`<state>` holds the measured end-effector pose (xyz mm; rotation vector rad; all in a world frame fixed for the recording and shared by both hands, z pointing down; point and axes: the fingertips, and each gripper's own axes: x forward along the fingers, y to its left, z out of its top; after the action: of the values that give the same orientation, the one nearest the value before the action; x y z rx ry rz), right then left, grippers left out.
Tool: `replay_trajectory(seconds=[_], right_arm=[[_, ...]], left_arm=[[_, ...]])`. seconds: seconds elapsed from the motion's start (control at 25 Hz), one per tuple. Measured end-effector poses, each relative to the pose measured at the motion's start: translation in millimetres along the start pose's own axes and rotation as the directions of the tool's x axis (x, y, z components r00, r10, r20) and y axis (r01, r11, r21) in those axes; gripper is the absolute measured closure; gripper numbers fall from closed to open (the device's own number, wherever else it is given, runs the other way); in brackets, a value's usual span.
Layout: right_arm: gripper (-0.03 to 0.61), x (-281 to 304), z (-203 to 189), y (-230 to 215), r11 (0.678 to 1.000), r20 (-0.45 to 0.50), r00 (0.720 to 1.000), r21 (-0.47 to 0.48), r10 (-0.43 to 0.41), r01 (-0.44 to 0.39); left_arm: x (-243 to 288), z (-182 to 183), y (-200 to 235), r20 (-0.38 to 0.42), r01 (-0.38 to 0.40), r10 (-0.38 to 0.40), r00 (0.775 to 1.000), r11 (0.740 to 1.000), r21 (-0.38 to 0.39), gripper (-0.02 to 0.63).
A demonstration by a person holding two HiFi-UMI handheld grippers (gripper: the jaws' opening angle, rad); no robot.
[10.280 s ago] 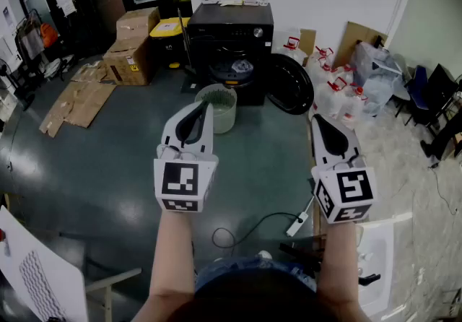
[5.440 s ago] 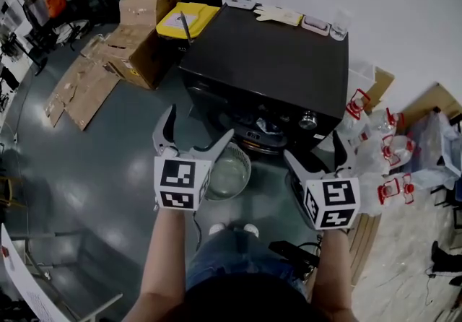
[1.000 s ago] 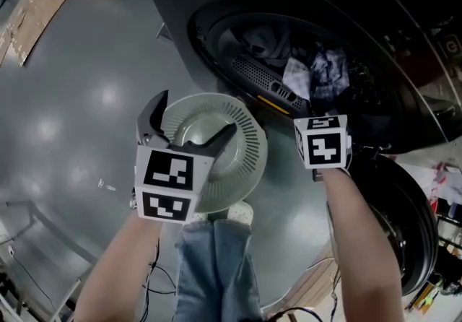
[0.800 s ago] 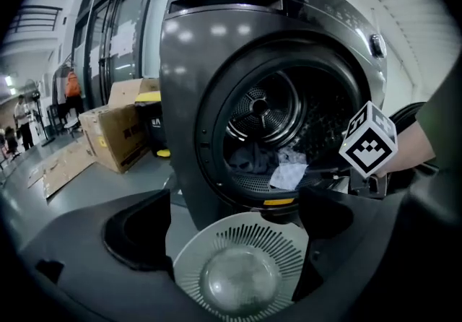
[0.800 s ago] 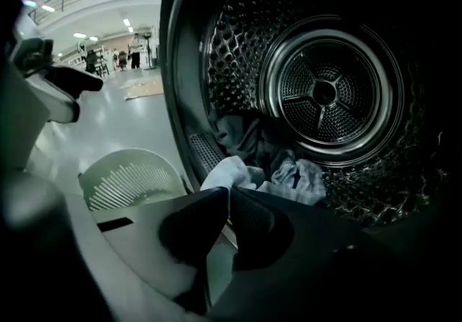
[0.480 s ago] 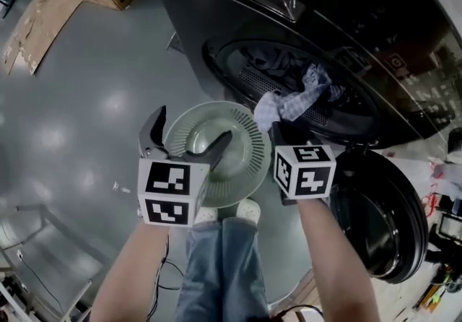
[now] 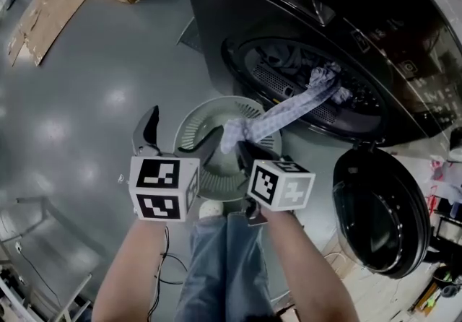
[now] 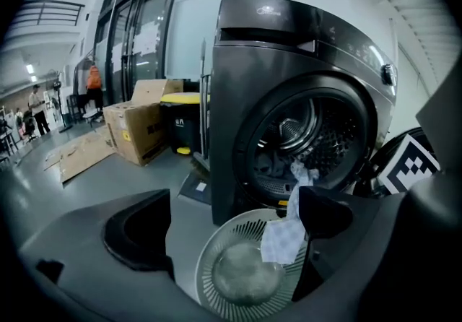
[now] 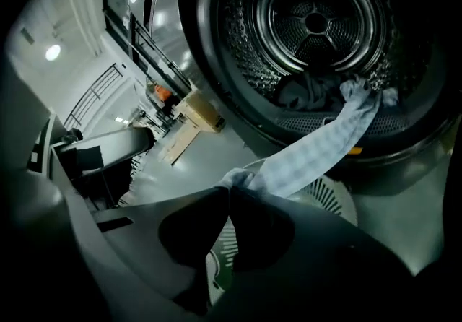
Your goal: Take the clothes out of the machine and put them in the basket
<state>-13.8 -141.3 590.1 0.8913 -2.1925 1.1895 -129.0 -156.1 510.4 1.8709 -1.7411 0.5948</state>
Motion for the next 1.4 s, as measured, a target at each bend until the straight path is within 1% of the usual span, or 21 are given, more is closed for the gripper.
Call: replay_trajectory(seconds=[0.12,0.2,0.28,0.32,0.4,0.52,0.56,0.6,0.64,0.72,0.88,1.04,1.12,1.2,1.28,1.32,1.4], right_arm=[[0.569,6,-26,19,0.996,-0.036,0.998,0.075,0.044,-0.041],[0.569,11,-44,33,0.988,-0.069,0.993,0.123,0.098,-0.089],[0.569,14,-62,44,0.984,-0.114,0.984,0.136,0.134,-0.118],[0.569,14,-69,46,0.986,-0.132,0.983,0.124,0.131,-0.115],[0.569,15,-76,39,0.992,-0.149,0.984,0.100,0.095,-0.080],[0.559,20,-83,22,0.993,-0.201,0.979,0.114,0.034,-0.011],[0.475,23,-86,18,0.992,-0.226,0.974,0.126,0.029,0.000],[0.261,25,-89,16,0.990,-0.244,0.969,0.141,0.033,0.002],[0.131,26,-90,13,0.988,-0.250,0.968,0.154,0.036,0.002],[0.129,24,-87,3,0.989,-0.236,0.972,0.146,0.015,0.020],[0.129,20,-70,-26,0.995,-0.180,0.983,0.081,-0.045,0.060],[0.131,17,-35,-65,0.994,-0.115,0.988,-0.006,-0.108,0.108],[0.133,13,-15,-83,0.990,-0.075,0.987,-0.021,-0.139,0.138],[0.139,8,4,-100,0.983,-0.024,0.983,-0.018,-0.183,0.182],[0.153,3,20,-115,0.973,0.028,0.973,-0.022,-0.231,0.231],[0.155,1,28,-121,0.966,0.047,0.967,-0.043,-0.252,0.254],[0.156,-2,43,-133,0.945,0.076,0.953,-0.131,-0.292,0.300]], left_arm=[[-5,-11,12,-0.015,-0.020,0.019,1.000,1.000,-0.023,0.055],[-8,-16,19,-0.020,-0.033,0.032,0.999,0.999,-0.034,0.055],[-10,-21,24,-0.026,-0.044,0.043,0.999,0.998,-0.048,0.055],[-11,-23,25,-0.028,-0.047,0.046,0.999,0.997,-0.053,0.055],[-11,-26,27,-0.031,-0.049,0.047,0.998,0.997,-0.055,0.055],[-10,-28,29,-0.033,-0.047,0.045,0.998,0.998,-0.050,0.055],[-9,-29,29,-0.034,-0.047,0.045,0.998,0.998,-0.052,0.055],[-8,-30,29,-0.035,-0.047,0.045,0.998,0.997,-0.055,0.055],[-8,-30,28,-0.037,-0.046,0.044,0.998,0.997,-0.058,0.055],[-7,-32,25,-0.038,-0.041,0.039,0.999,0.998,-0.056,0.055],[-3,-36,20,-0.047,-0.026,0.024,0.999,0.999,-0.037,0.055],[13,-40,13,-0.067,-0.013,0.011,0.998,0.999,-0.032,0.055],[21,-43,7,-0.083,-0.004,0.002,0.997,1.000,-0.025,0.055],[29,-46,0,-0.099,0.007,-0.010,0.995,1.000,-0.023,0.055],[37,-49,-5,-0.115,0.017,-0.019,0.993,1.000,-0.017,0.055],[40,-49,-8,-0.120,0.022,-0.024,0.992,1.000,-0.015,0.055],[48,-50,-14,-0.126,0.037,-0.039,0.991,0.999,-0.020,0.055]])
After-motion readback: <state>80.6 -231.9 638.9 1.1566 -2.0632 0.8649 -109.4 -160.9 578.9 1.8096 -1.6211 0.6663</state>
